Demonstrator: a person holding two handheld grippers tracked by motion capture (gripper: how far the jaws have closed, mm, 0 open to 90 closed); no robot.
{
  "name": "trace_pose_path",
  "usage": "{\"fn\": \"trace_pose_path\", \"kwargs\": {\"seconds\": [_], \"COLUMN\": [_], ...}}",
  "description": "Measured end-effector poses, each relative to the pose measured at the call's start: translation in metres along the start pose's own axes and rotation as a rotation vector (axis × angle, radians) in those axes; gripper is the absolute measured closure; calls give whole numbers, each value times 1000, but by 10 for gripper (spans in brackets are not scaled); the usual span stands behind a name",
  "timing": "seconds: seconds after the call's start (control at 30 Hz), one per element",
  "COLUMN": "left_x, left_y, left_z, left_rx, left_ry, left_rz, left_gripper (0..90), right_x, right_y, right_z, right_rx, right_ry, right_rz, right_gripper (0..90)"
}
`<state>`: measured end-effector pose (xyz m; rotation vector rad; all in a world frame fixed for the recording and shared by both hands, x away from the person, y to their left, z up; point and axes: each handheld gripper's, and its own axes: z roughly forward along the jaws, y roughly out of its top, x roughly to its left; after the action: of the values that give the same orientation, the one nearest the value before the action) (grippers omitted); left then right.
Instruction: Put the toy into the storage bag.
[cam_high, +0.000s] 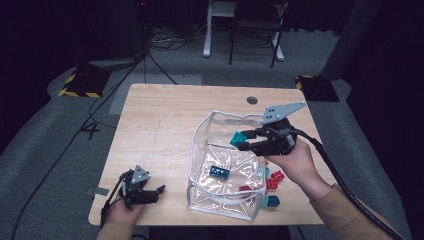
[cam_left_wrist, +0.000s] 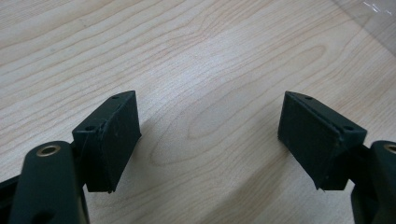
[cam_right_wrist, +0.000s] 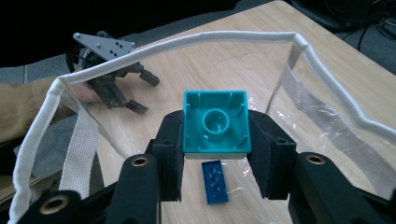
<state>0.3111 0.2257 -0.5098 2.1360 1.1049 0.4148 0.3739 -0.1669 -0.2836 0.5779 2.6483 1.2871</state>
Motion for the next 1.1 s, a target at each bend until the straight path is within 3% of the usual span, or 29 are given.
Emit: {"fn": "trace_pose_path", "kwargs": {"seconds": [0.37, 0.47, 0.57, 0.7, 1.1], "left_x": [0, 0, 0, 0, 0], "left_y": [0, 0, 0, 0, 0], "left_z": [0, 0, 0, 0, 0], "left_rx": [0, 0, 0, 0, 0], "left_ry": [0, 0, 0, 0, 0], "left_rz": [0, 0, 0, 0, 1], "left_gripper": [213, 213, 213, 212, 212], "right_x": [6, 8, 9, 7, -6], "right_y": [-1, -1, -3, -3, -13], "right_z": [25, 29, 31, 23, -15], "right_rx": [84, 117, 117, 80, 21], "right_ry": [24, 49, 81, 91, 22], "right_rz": [-5, -11, -5, 10, 30], "right_gripper": [593, 589, 485, 409, 412]}}
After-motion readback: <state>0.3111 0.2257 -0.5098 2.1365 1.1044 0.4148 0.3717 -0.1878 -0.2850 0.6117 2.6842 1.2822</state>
